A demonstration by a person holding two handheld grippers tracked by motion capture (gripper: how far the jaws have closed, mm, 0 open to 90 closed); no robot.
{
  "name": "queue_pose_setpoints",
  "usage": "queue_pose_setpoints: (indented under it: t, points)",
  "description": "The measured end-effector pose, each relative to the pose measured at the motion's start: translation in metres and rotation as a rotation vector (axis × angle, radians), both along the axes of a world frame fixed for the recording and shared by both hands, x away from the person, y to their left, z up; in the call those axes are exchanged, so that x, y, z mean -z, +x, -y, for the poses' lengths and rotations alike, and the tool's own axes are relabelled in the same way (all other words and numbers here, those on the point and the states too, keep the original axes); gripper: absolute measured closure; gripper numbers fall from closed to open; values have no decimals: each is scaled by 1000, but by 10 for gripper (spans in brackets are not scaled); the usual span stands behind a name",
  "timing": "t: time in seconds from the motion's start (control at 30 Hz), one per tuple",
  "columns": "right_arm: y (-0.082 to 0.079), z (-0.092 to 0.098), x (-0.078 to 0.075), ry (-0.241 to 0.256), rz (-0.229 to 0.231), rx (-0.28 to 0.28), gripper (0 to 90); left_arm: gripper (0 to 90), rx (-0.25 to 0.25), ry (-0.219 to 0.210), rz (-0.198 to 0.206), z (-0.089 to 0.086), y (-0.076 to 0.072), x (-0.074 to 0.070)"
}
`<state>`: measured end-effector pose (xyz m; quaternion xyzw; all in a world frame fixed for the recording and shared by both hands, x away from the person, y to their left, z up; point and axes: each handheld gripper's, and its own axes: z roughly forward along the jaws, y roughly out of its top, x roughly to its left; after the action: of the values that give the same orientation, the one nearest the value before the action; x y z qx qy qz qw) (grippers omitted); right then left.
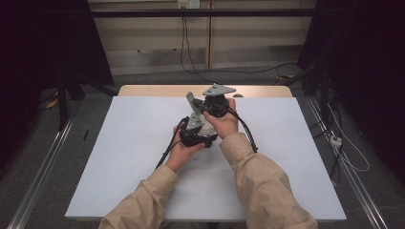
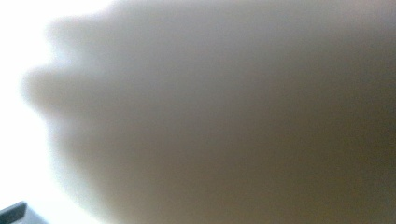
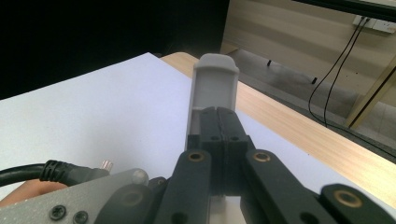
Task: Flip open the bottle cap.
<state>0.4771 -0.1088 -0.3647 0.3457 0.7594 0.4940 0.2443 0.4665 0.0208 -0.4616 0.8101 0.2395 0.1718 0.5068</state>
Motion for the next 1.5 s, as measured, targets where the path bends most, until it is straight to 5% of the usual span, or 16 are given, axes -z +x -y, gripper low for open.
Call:
queue_pose_setpoints:
  t: [1.5]
  points:
    - [9,-7,6,-4,-9,-22,900,186,3,0,-1,0,0,0]
